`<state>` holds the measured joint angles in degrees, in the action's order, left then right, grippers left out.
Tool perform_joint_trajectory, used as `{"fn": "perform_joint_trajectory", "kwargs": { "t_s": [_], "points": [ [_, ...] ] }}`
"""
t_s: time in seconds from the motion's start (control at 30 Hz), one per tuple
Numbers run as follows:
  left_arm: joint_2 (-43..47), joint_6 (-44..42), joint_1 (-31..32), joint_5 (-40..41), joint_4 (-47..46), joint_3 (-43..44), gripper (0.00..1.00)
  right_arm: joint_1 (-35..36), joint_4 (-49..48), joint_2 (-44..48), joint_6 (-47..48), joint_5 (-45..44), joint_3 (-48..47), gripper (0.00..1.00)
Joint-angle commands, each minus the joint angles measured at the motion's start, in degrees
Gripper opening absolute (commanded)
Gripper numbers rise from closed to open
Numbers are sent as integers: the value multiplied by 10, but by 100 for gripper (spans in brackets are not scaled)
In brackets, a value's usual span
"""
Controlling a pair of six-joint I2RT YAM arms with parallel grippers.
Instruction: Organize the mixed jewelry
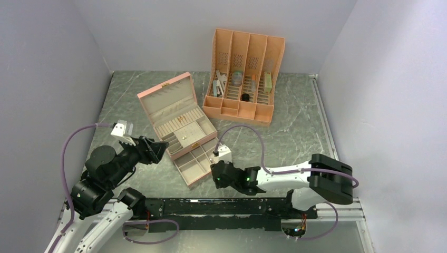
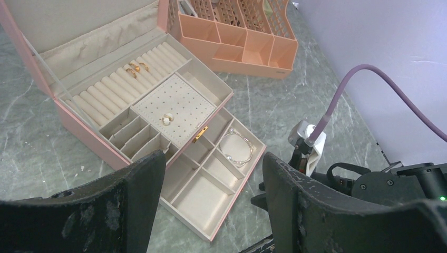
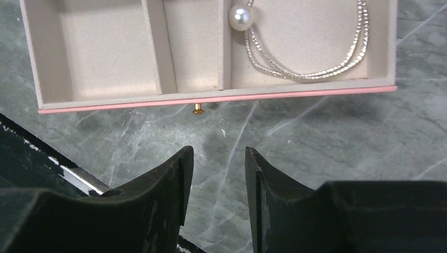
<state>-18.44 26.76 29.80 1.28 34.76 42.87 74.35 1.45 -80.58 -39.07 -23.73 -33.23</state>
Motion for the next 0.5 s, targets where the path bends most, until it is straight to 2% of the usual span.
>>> {"fn": "perform_joint_trajectory", "kwargs": {
  "t_s": [0.0, 0.27, 0.47],
  "points": [
    [0, -4, -5, 2, -14, -2, 72, 6, -39, -19, -7, -4, -17, 44],
    [2, -4, -5, 2, -13, -2, 72, 9, -46, -61, 1, -19, -37, 41],
    [-2, -6, -5, 1, -14, -2, 72, 11, -45, -90, 4, -28, -53, 34]
  ]
}}
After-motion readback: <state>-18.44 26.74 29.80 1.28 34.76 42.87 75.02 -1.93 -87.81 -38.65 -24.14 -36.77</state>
